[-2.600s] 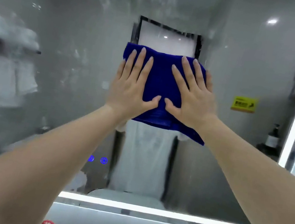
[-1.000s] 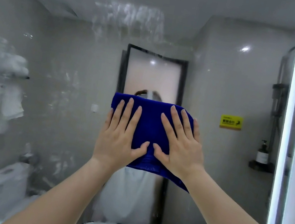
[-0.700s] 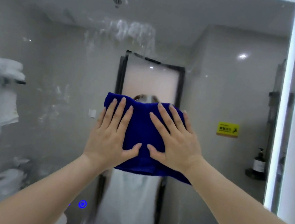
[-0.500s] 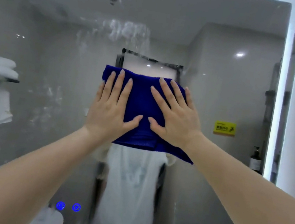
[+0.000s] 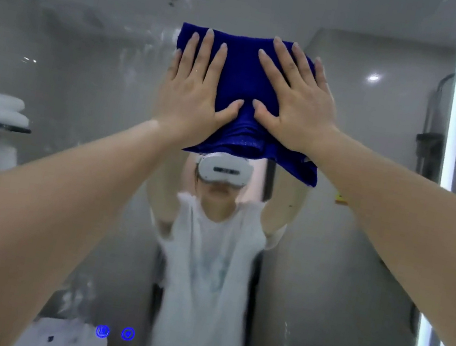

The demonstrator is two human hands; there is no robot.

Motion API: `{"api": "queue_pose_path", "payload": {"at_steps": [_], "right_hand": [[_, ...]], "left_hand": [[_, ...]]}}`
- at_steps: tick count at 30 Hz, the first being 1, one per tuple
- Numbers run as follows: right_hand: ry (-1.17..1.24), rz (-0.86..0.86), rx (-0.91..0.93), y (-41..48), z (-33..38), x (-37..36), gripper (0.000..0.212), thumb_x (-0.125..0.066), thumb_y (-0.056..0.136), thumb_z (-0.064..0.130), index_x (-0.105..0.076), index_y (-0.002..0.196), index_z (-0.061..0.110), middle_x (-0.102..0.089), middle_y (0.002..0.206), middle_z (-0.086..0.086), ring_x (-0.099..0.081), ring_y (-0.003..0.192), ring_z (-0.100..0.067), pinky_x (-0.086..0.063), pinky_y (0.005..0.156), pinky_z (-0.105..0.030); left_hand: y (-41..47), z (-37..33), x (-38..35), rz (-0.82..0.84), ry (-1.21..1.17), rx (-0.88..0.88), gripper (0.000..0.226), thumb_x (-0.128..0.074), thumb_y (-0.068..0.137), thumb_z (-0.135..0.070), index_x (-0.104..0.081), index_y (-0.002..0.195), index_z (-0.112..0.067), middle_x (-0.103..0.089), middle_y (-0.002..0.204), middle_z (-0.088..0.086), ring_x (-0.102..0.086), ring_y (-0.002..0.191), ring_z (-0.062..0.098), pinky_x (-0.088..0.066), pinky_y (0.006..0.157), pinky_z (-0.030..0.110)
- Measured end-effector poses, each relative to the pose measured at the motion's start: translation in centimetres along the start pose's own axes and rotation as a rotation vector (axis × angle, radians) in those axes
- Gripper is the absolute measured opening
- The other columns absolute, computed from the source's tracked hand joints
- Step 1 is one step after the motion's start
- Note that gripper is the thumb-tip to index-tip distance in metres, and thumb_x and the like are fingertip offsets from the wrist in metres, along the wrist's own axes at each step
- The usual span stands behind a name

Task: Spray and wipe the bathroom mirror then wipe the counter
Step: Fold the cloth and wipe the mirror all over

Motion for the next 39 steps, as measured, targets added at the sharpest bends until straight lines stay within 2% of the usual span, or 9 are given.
{"api": "queue_pose_path", "payload": {"at_steps": [6, 18, 28, 39], "right_hand": [[-0.001, -0.035, -0.040, 3.1, -1.6, 1.0, 0.068, -0.022, 0.094, 0.056, -0.003, 0.154, 0.029, 0.001, 0.163, 0.001, 0.002, 0.149, -0.022, 0.001, 0.120, -0.044], [0.000, -0.056, -0.063, 1.5, -0.9, 1.1, 0.065, -0.021, 0.095, 0.052, -0.008, 0.154, 0.029, -0.005, 0.162, -0.001, -0.003, 0.149, -0.022, 0.000, 0.120, -0.043], [0.025, -0.022, -0.083, -5.6, 1.9, -0.6, 0.065, -0.021, 0.094, 0.052, -0.012, 0.154, 0.028, -0.010, 0.162, -0.001, -0.006, 0.149, -0.023, -0.001, 0.120, -0.045], [0.066, 0.004, -0.090, -14.8, 4.9, -2.9, 0.065, -0.027, 0.094, 0.050, -0.017, 0.153, 0.026, -0.014, 0.161, -0.004, -0.010, 0.148, -0.026, -0.007, 0.119, -0.049]], "left_hand": [[3.9, 0.7, 0.9, -0.048, 0.019, 0.009, 0.081, -0.028, 0.091, -0.062, -0.004, 0.153, -0.015, 0.002, 0.160, 0.009, 0.004, 0.147, 0.025, 0.000, 0.119, 0.040], [1.5, 0.1, 1.1, -0.085, 0.038, 0.025, 0.078, -0.023, 0.091, -0.062, -0.005, 0.153, -0.018, -0.001, 0.160, 0.010, 0.001, 0.147, 0.026, 0.001, 0.119, 0.039], [-5.8, -1.8, -0.4, -0.025, 0.025, 0.042, 0.078, -0.022, 0.091, -0.061, -0.007, 0.153, -0.018, -0.004, 0.160, 0.010, -0.001, 0.147, 0.027, 0.000, 0.120, 0.040], [-15.1, -4.7, -2.2, 0.016, -0.023, 0.035, 0.077, -0.033, 0.091, -0.058, -0.018, 0.152, -0.013, -0.013, 0.158, 0.015, -0.009, 0.146, 0.033, -0.004, 0.119, 0.042]]}}
Point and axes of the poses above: each hand's wrist, its own y-axis towards the middle knuckle, its own x-axis out of the back of the hand, z = x × y, the point moved 10 cm from there along y, towards the middle knuckle
